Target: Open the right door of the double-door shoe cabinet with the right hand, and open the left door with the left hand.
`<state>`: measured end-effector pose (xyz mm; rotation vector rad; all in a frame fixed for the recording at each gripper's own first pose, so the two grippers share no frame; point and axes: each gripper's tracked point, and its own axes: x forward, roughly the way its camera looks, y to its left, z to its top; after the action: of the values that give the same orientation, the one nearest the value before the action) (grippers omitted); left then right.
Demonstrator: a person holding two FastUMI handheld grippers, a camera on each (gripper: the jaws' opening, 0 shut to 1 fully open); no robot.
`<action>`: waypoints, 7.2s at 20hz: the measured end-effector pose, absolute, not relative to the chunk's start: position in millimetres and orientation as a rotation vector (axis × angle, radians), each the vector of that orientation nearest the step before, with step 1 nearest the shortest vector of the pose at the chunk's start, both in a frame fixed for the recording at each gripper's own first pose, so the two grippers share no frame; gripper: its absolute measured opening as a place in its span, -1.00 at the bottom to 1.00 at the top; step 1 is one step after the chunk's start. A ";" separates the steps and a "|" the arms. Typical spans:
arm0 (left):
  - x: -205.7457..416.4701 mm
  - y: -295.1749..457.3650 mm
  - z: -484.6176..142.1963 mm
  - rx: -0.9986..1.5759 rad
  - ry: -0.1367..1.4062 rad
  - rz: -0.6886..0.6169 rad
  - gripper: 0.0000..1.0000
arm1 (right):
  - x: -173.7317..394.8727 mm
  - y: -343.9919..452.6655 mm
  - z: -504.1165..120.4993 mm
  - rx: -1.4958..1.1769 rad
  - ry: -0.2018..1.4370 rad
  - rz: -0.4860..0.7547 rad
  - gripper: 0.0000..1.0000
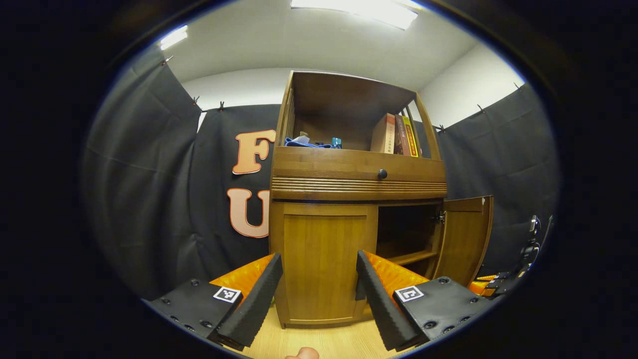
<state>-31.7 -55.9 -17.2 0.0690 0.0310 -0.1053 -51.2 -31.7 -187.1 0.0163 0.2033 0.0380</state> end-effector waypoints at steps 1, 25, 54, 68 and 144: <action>-32.3 -57.1 -15.8 0.073 0.027 -0.110 0.96 | -52.3 -37.6 -186.5 0.010 0.199 0.024 -0.84; -19.4 -118.3 -35.0 0.068 0.056 -0.171 0.97 | -58.2 -134.1 -184.5 0.033 0.183 -0.080 -0.97; 89.8 -152.7 -206.9 0.078 0.190 -0.144 0.90 | -107.9 -206.4 -172.1 -0.005 0.127 -0.281 -0.40; 147.6 -150.2 -263.7 0.072 0.235 -0.108 0.84 | -115.0 -205.7 -154.5 -0.036 0.080 -0.309 0.84; -65.5 74.6 -185.5 0.080 0.224 -0.087 -0.63 | -80.8 25.2 -147.3 -0.039 0.081 0.079 0.83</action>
<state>-65.5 74.6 -185.5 0.0801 0.2243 -0.0874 -80.8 25.2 -147.3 -0.0394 0.0809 0.0791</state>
